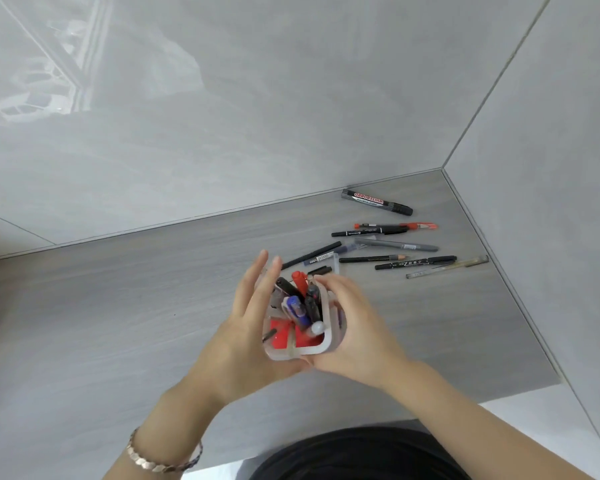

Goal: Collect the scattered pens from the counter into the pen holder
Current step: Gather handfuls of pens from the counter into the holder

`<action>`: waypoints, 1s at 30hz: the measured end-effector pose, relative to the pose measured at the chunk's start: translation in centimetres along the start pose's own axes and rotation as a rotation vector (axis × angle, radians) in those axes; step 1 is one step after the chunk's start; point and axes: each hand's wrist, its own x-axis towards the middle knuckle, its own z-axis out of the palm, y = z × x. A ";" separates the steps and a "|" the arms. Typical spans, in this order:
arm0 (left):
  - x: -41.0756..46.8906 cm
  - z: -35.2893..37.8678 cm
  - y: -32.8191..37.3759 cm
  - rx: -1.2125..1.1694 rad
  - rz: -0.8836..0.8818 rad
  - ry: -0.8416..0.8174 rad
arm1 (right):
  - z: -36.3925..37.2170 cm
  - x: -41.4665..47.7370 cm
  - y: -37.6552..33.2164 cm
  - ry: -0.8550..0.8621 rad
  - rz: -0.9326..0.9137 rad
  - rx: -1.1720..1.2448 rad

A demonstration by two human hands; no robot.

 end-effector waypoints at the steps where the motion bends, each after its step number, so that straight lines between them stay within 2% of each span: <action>1: 0.0 -0.2 -0.2 0.034 -0.003 -0.010 | 0.0 0.3 0.0 -0.026 -0.013 -0.011; 4: -0.2 -0.3 -0.5 0.088 0.009 0.005 | -0.1 0.9 0.0 -0.075 -0.036 -0.036; 8: -1.1 1.0 -1.8 0.128 0.030 0.126 | 0.6 1.6 0.8 -0.170 -0.014 -0.038; 12: -1.7 1.9 -3.1 0.085 -0.032 0.225 | 0.6 2.7 3.6 -0.309 0.008 -0.308; 14: -1.7 2.0 -3.3 0.048 -0.064 0.281 | -0.3 3.2 5.3 -0.217 0.111 -0.381; 17: -1.7 2.3 -3.6 -0.018 -0.132 0.326 | -1.4 3.9 7.2 -0.004 0.358 -0.373; 19: -1.8 2.5 -4.0 -0.041 -0.169 0.326 | -1.2 4.6 7.8 0.047 0.433 -0.369; 25: -1.9 2.5 -3.9 -0.075 -0.209 0.257 | -0.2 6.8 7.3 0.040 0.472 -0.409; 27: -1.8 2.3 -3.7 -0.072 -0.221 0.243 | -0.9 6.9 7.0 0.048 0.416 -0.424; 30: -1.5 2.3 -3.3 -0.064 -0.215 0.230 | -3.2 7.1 6.9 0.115 0.339 -0.590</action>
